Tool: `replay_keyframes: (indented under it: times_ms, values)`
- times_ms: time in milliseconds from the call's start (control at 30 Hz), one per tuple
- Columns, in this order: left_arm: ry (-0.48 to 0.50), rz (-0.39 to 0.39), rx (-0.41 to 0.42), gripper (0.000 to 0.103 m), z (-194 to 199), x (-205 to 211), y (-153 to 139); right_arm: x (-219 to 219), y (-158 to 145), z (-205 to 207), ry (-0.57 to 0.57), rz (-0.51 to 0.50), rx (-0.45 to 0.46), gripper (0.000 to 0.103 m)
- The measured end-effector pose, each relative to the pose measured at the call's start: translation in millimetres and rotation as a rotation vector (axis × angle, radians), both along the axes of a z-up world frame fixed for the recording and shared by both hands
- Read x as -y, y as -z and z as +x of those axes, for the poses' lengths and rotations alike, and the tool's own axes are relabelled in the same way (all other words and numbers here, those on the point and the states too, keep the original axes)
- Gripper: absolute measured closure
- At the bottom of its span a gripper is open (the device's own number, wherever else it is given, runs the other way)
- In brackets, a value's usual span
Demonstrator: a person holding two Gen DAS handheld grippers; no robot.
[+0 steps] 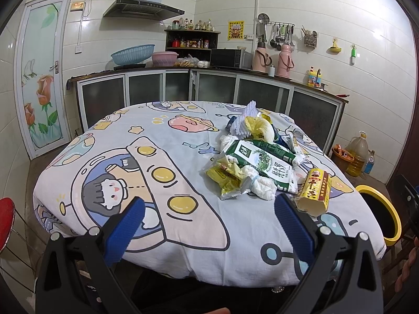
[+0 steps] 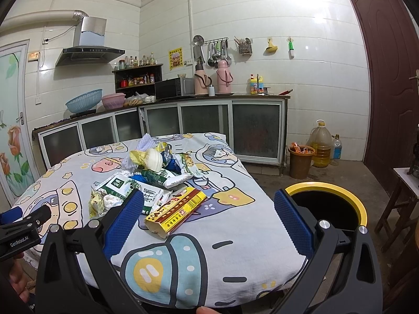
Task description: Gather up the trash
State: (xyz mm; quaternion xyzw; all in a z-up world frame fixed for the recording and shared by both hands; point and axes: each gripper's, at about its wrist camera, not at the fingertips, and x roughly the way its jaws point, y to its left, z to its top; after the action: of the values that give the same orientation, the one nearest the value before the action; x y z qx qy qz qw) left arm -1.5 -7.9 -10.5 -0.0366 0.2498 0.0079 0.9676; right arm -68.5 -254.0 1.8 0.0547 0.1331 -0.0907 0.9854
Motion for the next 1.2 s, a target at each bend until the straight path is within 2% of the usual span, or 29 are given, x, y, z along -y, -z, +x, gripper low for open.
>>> replay_keyframes:
  times_ms: [1000,1100,1200]
  values:
    - [-0.006,0.001,-0.025,0.008,3,-4,1,8,0,4,0.017,0.016,-0.007,0.007]
    - [-0.007,-0.021,-0.038,0.008,3,-9,5,18,-2,9,-0.002,0.036,-0.012,0.007]
    - [0.040,-0.075,-0.051,0.008,4,-14,11,29,-5,21,-0.065,0.061,-0.030,0.007]
